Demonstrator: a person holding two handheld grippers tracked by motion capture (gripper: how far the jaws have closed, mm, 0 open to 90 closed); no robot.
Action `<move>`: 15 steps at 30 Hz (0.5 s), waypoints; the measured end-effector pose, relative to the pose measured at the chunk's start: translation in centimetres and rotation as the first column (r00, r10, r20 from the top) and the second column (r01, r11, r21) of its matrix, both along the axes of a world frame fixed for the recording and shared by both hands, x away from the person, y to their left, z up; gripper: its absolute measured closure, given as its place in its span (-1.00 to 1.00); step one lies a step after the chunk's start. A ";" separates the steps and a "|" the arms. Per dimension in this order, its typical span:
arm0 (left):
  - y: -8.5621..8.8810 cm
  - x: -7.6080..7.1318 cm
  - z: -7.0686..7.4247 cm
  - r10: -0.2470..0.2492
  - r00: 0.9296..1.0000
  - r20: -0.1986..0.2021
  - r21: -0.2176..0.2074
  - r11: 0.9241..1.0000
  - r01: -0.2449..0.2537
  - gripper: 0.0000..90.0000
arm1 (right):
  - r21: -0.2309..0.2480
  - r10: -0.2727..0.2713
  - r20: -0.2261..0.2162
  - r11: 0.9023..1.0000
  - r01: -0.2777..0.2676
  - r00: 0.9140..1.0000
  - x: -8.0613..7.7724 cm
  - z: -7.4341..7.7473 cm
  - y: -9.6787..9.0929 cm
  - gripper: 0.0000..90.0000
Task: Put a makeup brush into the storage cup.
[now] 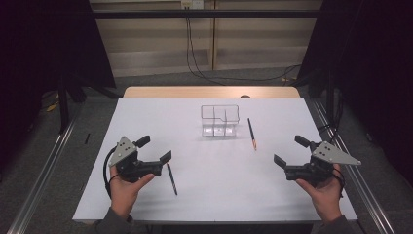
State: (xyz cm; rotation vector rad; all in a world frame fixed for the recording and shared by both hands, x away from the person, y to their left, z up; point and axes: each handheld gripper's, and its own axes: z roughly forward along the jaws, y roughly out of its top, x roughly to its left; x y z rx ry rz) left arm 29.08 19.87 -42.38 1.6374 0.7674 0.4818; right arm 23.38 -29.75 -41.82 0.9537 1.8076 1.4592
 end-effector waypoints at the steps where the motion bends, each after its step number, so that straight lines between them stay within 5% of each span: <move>1: -0.2 0.1 0.0 -0.003 1.000 -0.004 -0.009 1.000 0.003 -0.92 | -0.003 0.001 0.000 1.000 -0.001 1.000 0.0 0.0 0.0 -0.97; 15: -3.5 1.7 0.4 -0.053 0.999 0.005 -0.032 0.998 0.053 -0.92 | -0.001 -0.004 -0.001 1.000 0.004 1.000 0.0 -0.1 -0.2 -0.97</move>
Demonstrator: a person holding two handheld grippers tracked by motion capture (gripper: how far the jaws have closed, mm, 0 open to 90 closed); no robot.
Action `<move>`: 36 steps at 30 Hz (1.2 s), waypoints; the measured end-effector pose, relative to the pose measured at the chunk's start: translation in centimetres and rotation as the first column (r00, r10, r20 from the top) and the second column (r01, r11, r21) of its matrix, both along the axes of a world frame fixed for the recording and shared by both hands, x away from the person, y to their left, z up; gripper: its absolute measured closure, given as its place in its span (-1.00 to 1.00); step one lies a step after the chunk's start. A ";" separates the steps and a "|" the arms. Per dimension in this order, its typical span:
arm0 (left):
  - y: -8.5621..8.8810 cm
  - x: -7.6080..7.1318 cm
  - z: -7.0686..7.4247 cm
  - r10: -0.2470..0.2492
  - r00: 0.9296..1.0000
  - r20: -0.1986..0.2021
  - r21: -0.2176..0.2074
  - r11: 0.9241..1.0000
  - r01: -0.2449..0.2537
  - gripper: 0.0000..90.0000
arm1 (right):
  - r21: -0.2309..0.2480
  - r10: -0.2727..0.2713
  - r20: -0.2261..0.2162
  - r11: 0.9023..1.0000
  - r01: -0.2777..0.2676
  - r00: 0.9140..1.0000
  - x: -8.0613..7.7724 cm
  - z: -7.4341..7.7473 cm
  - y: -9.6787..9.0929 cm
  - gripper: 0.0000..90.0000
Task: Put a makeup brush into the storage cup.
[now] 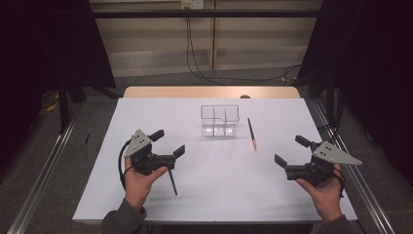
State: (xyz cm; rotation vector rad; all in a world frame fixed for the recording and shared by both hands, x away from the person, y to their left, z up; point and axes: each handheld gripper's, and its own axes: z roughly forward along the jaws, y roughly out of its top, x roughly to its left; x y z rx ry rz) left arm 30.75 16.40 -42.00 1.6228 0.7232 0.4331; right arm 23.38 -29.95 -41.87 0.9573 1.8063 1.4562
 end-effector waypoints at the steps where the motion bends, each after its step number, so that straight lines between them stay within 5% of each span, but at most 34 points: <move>1: 0.0 0.0 0.0 0.000 1.000 0.000 0.000 1.000 0.000 -0.92 | 0.001 0.000 -0.004 1.000 0.000 1.000 0.0 0.0 0.0 -0.97; 6: -0.7 0.2 0.1 -0.001 1.000 -0.007 -0.020 1.000 0.001 -0.92 | 0.003 0.001 0.000 1.000 -0.001 1.000 0.0 0.0 0.0 -0.97; 12: -0.7 0.4 0.3 -0.013 1.000 -0.008 0.022 1.000 0.013 -0.92 | -0.004 -0.003 -0.003 1.000 0.003 1.000 0.0 0.0 0.1 -0.97; 17: -1.0 0.4 0.5 0.024 0.999 -0.049 0.020 1.000 -0.023 -0.92 | -0.007 0.002 -0.009 1.000 -0.003 1.000 0.1 -0.1 0.2 -0.97; 19: -1.0 0.5 0.6 0.039 0.997 -0.063 0.066 0.997 -0.035 -0.92 | -0.011 0.007 -0.009 1.000 -0.007 1.000 0.1 -0.1 0.2 -0.97; 21: -0.9 0.6 0.6 0.034 0.997 -0.067 0.066 0.997 -0.029 -0.92 | -0.012 0.012 -0.009 1.000 -0.012 1.000 0.1 -0.1 0.2 -0.97; 36: -1.3 1.4 0.5 0.093 0.976 -0.197 0.137 0.988 -0.067 -0.92 | -0.021 0.011 -0.007 1.000 -0.011 1.000 0.2 -0.2 0.2 -0.97</move>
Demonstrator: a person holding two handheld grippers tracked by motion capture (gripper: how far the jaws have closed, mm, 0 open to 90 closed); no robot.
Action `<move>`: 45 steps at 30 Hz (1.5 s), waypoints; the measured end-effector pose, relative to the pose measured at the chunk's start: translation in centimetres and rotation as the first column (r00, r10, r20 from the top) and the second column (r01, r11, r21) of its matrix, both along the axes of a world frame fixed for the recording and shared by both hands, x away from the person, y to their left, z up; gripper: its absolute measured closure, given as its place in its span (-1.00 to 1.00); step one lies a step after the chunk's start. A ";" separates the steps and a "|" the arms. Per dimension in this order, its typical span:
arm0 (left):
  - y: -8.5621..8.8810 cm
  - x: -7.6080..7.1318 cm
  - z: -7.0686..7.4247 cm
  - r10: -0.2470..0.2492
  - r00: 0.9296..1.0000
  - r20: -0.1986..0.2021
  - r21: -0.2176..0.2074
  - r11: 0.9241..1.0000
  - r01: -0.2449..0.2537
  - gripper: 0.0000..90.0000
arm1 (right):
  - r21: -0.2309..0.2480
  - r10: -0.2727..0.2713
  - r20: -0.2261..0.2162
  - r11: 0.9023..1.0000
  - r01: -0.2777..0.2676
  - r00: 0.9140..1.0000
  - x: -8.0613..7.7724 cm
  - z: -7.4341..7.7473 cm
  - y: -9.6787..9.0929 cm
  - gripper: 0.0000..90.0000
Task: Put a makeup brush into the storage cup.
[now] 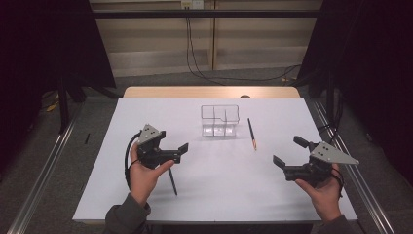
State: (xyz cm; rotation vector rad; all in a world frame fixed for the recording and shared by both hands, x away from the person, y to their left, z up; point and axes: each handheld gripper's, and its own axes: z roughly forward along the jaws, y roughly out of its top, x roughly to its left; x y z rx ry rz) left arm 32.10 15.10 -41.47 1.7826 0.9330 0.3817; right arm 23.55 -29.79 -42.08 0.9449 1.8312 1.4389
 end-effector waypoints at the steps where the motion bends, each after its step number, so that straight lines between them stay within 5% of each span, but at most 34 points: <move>1: 0.0 0.2 0.0 0.000 1.000 -0.022 0.013 1.000 0.000 -0.92 | 0.013 -0.002 -0.007 1.000 0.002 1.000 0.0 0.0 0.0 -0.97; 10: 0.3 0.7 0.0 0.016 0.995 -0.094 0.086 0.996 -0.008 -0.92 | 0.009 -0.003 -0.006 1.000 0.003 1.000 0.0 0.0 0.0 -0.97; 22: 0.3 1.1 0.0 0.037 0.981 -0.190 0.174 0.985 -0.003 -0.92 | 0.006 -0.003 -0.007 1.000 0.003 1.000 0.0 0.0 -0.1 -0.97; 45: -0.1 1.9 -0.1 0.049 0.927 -0.372 0.248 0.968 0.048 -0.97 | -0.006 -0.001 -0.014 1.000 0.001 1.000 0.1 0.0 0.0 -0.97</move>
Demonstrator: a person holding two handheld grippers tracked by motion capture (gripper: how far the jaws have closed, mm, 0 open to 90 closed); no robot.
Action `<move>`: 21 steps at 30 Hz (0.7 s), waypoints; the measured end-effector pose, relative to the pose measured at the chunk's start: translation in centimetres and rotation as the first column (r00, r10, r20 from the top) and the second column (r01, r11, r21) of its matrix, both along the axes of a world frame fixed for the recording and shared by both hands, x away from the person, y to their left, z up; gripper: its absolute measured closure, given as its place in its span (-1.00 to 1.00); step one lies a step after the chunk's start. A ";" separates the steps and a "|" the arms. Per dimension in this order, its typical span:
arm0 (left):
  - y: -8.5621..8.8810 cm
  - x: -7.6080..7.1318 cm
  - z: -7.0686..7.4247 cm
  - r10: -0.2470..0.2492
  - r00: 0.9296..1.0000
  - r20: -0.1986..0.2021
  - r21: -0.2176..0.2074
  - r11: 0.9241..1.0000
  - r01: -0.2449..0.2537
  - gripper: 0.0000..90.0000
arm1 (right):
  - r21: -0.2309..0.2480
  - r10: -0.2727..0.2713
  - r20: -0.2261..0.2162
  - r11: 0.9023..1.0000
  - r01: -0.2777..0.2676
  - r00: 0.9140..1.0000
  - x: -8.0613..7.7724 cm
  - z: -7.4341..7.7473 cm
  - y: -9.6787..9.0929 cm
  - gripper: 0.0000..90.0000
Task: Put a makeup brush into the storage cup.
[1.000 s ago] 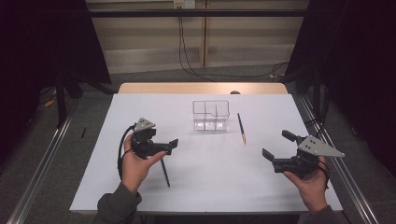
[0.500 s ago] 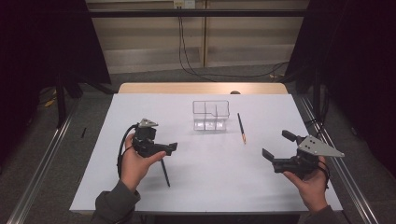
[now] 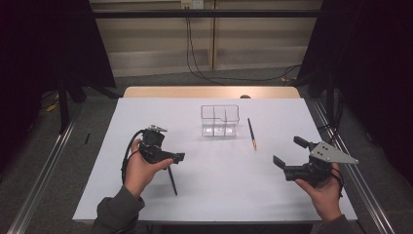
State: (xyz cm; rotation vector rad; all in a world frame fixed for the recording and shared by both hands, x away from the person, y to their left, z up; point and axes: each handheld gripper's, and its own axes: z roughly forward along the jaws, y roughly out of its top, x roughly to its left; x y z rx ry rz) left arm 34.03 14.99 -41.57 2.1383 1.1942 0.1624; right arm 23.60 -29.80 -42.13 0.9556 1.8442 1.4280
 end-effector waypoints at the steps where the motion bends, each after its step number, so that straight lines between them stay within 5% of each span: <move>1: 0.0 0.0 0.0 -0.001 1.000 -0.008 0.010 1.000 0.002 -0.97 | -0.002 0.000 0.001 1.000 0.000 1.000 0.0 0.0 0.0 -0.97; 11: 0.0 0.4 0.0 -0.005 0.995 -0.103 0.073 0.997 0.013 -0.98 | -0.002 0.001 0.001 1.000 -0.001 1.000 0.0 0.0 0.0 -0.97; 21: 0.3 0.6 -0.4 0.003 0.991 -0.136 0.110 0.994 0.012 -0.92 | -0.004 0.005 0.002 1.000 -0.005 1.000 0.0 0.0 0.1 -0.97</move>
